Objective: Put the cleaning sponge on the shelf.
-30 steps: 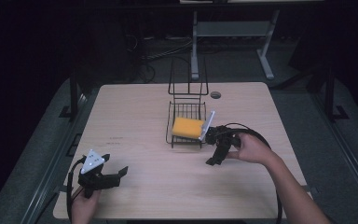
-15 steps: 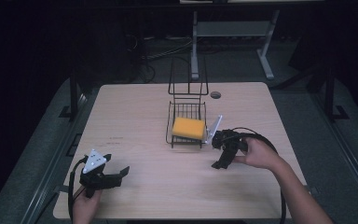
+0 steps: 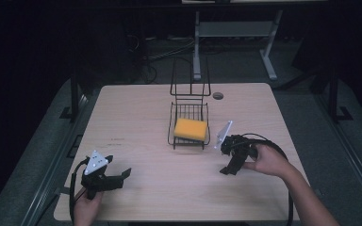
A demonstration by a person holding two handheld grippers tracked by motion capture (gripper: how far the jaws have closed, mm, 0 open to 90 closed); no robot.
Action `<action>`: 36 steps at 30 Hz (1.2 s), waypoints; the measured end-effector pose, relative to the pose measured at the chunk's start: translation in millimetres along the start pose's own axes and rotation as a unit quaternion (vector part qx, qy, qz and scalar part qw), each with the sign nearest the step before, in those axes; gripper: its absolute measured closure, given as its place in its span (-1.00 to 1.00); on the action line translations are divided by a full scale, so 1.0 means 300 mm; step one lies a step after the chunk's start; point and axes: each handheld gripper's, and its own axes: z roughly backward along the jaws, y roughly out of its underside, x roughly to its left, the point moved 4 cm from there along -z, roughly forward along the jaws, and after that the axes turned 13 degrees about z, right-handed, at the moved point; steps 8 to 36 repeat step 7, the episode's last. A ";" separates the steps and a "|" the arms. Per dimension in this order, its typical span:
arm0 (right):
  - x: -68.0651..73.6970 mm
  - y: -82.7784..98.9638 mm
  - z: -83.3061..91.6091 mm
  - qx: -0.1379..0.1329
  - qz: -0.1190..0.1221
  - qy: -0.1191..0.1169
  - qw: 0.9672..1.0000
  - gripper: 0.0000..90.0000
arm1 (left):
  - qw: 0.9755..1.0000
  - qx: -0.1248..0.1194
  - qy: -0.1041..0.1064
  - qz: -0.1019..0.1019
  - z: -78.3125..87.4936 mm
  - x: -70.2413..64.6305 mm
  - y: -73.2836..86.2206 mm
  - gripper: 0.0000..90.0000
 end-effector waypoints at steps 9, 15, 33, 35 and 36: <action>0.032 0.031 0.011 -0.006 -0.008 0.012 1.000 -0.67 | 1.000 -0.002 0.001 0.000 -0.001 0.002 -0.002 -0.69; 0.032 0.031 0.011 -0.006 -0.008 0.012 1.000 -0.67 | 1.000 -0.002 0.001 0.000 -0.001 0.002 -0.002 -0.69; 0.032 0.031 0.011 -0.006 -0.008 0.012 1.000 -0.67 | 1.000 -0.002 0.001 0.000 -0.001 0.002 -0.002 -0.69; 0.032 0.031 0.011 -0.006 -0.008 0.012 1.000 -0.67 | 1.000 -0.002 0.001 0.000 -0.001 0.002 -0.002 -0.69; 0.032 0.031 0.011 -0.006 -0.008 0.012 1.000 -0.67 | 1.000 -0.002 0.001 0.000 -0.001 0.002 -0.002 -0.69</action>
